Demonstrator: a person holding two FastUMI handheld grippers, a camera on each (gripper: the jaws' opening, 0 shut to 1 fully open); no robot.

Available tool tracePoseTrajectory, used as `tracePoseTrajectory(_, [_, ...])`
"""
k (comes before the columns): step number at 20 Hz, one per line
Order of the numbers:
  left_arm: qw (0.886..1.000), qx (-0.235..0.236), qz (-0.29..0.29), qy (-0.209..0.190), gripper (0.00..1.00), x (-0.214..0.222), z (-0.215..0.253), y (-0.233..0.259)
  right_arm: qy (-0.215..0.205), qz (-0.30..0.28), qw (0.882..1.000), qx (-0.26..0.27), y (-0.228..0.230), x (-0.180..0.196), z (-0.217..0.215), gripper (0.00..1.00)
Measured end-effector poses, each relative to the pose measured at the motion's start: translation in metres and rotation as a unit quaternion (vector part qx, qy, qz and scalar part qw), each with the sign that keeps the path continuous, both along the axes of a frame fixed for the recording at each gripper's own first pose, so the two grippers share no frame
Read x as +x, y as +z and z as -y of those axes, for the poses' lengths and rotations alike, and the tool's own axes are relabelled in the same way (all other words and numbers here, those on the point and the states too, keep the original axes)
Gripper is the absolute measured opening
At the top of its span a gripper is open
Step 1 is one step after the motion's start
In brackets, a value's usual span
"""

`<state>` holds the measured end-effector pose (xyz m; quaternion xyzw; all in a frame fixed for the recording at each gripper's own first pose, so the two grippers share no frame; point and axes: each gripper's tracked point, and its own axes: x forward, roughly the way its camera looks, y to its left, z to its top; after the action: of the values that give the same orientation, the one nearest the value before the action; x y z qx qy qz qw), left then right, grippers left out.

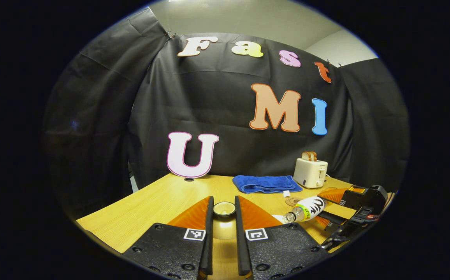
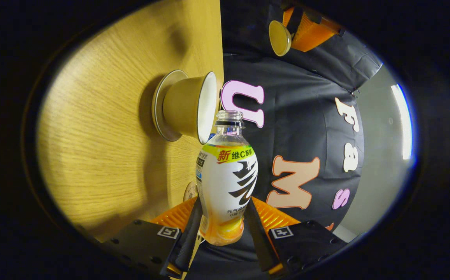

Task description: Open the teacup lid with one hand, grasp the water bottle and pour water into the teacup with the other hand; after pouring, place the water bottle on the coaster and then close the teacup lid.

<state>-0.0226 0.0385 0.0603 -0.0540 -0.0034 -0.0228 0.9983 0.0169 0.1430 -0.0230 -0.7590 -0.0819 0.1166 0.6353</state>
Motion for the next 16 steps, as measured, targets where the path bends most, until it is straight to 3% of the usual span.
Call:
tracePoseTrajectory(7, [1.000, -0.007, 0.002, -0.001, 0.22, -0.0014, -0.0014, 0.0022, 0.017, 0.025, 0.996, -0.080, -0.0014, -0.0057, -0.0066, 0.69])
tracePoseTrajectory(16, [1.000, -0.008, 0.003, -0.006, 0.22, -0.0026, 0.0008, 0.0046, 0.024, 0.045, 0.988, -0.145, -0.0018, -0.0077, -0.0077, 0.69])
